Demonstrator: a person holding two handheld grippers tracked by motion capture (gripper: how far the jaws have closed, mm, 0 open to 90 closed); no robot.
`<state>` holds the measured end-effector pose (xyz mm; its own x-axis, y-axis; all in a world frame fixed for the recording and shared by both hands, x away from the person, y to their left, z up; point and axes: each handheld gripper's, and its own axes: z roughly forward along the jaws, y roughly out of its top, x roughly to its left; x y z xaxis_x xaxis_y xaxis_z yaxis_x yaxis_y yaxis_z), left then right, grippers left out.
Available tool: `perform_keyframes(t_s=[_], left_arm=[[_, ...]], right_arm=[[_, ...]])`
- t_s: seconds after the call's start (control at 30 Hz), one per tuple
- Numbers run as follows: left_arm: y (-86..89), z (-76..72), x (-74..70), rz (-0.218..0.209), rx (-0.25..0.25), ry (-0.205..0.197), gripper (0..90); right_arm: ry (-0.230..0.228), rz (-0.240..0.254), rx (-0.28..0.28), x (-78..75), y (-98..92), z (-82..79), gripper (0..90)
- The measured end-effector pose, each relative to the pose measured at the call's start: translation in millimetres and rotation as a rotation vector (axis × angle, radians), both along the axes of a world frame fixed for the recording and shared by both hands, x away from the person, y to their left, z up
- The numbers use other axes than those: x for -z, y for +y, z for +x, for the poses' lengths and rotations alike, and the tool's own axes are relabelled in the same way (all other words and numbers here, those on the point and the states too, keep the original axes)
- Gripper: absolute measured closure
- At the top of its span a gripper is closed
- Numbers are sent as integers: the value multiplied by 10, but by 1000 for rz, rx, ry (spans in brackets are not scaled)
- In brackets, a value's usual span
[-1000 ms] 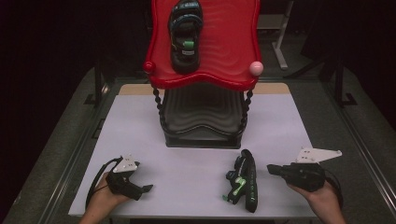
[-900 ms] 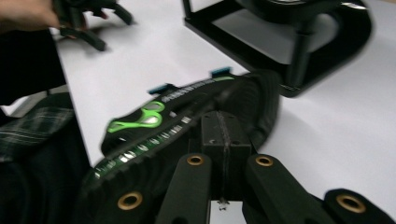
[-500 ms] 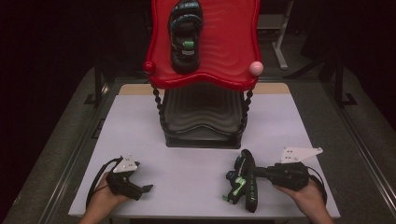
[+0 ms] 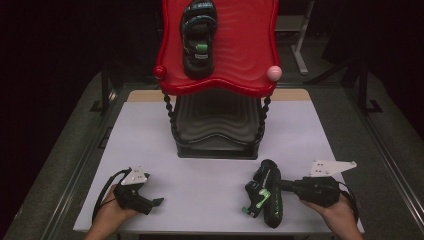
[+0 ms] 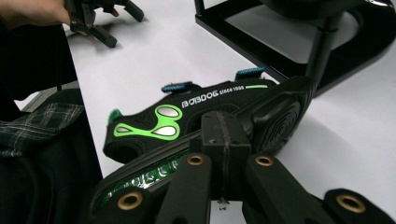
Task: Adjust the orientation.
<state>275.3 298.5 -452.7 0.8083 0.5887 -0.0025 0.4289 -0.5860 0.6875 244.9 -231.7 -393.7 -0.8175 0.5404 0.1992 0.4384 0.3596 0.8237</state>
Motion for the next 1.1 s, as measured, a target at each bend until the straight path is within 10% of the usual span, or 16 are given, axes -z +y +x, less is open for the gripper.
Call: perform_keyframes(t_s=[1.1], left_arm=[[2, 3, -1, 1, 1, 4, 0]], right_arm=[[85, -24, 98, 308, -502, -68, 899]])
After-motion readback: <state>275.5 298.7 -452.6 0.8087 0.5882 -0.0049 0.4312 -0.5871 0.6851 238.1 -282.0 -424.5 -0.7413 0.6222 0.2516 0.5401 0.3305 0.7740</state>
